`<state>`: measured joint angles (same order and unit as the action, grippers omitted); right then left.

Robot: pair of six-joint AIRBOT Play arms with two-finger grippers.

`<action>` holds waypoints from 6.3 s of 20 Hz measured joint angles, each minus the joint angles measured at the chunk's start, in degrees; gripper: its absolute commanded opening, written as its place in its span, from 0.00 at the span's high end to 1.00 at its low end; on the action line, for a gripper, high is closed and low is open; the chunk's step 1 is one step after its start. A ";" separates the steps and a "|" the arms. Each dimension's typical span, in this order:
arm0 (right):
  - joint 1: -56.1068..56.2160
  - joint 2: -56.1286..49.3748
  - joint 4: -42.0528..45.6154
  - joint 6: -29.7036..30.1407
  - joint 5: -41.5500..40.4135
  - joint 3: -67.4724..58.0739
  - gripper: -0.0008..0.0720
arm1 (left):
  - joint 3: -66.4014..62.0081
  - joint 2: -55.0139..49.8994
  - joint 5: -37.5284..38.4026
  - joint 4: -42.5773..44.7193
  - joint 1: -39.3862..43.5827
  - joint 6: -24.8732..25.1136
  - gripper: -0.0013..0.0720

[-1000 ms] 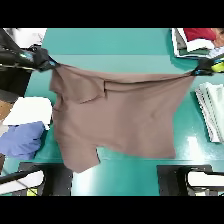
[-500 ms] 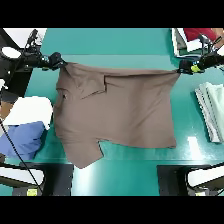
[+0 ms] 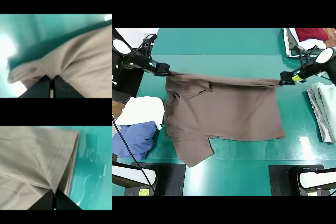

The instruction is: Fold the shirts.

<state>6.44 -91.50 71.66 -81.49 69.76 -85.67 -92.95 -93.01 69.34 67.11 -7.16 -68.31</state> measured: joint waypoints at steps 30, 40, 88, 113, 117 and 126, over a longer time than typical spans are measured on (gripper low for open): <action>-6.78 22.69 -4.63 2.95 12.41 14.40 0.43 | 52.72 37.81 10.14 5.44 -0.04 -14.21 0.08; -4.72 23.74 -4.63 4.55 12.98 14.40 0.43 | 67.73 45.81 4.72 -0.76 -0.04 -18.01 0.08; -19.45 50.34 2.69 6.03 18.45 49.09 0.97 | 56.17 57.37 11.63 -11.21 11.13 -23.54 0.95; -10.32 -3.63 -11.21 1.29 6.21 -1.22 0.26 | 22.69 12.37 -23.93 -7.76 6.38 -16.87 0.15; -12.24 -5.68 -14.82 3.37 8.94 -3.10 0.26 | 18.47 12.11 -18.62 -8.17 6.34 -16.65 0.28; -22.32 -3.02 -16.70 10.58 12.52 11.19 0.11 | 15.78 12.02 -7.08 -8.72 6.93 -15.39 0.95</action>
<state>-15.88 -94.52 54.96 -70.91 82.28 -74.48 -77.17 -80.99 62.26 58.39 -0.23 -83.70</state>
